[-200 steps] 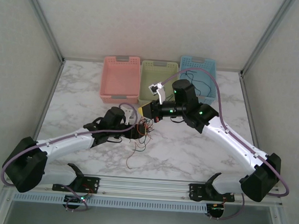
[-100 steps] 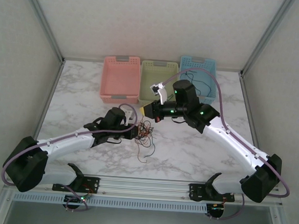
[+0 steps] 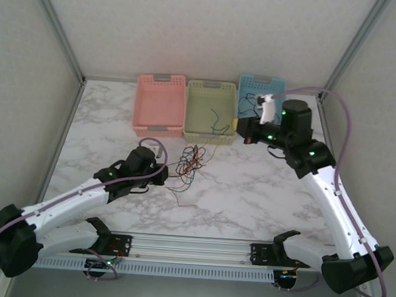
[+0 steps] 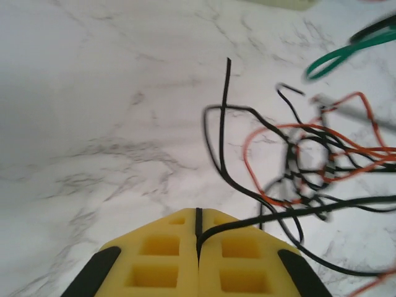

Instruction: Untangle the cables

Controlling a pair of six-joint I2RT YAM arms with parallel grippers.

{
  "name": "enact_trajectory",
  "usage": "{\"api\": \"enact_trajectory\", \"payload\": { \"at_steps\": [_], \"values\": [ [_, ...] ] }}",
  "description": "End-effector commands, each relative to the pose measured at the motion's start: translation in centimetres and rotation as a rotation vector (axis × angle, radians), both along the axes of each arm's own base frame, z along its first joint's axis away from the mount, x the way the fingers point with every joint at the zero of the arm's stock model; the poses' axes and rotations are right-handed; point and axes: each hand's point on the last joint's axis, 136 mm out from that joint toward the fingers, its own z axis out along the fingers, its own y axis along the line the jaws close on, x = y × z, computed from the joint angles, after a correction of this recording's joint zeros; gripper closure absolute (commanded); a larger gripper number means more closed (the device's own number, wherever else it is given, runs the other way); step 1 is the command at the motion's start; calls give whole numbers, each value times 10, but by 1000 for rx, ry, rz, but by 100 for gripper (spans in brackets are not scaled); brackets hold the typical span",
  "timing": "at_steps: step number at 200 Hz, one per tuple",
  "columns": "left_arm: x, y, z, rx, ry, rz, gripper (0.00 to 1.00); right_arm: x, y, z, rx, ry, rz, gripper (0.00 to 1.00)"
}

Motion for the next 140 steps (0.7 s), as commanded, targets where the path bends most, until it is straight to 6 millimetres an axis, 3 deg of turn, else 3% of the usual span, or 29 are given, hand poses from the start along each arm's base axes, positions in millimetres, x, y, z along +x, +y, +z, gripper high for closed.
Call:
{"api": "enact_trajectory", "payload": {
  "at_steps": [1, 29, 44, 77, 98, 140],
  "values": [
    [-6, 52, 5, 113, 19, 181, 100, 19, -54, 10, -72, -16, -229, 100],
    [-15, 97, 32, 129, -24, 324, 100, 36, -119, -16, -190, 54, -500, 100],
    [-20, 118, 46, 139, -56, 395, 100, 40, -142, -25, -227, 75, -600, 100],
    [-26, 141, 65, 154, -107, 493, 100, 47, -180, -46, -287, 128, -749, 100],
    [-27, 147, 68, 147, -125, 514, 100, 51, -180, -49, -250, 134, -738, 100],
    [-27, 147, 67, 151, -122, 516, 100, 53, -146, -43, -128, 119, -572, 100]
  ]
}}
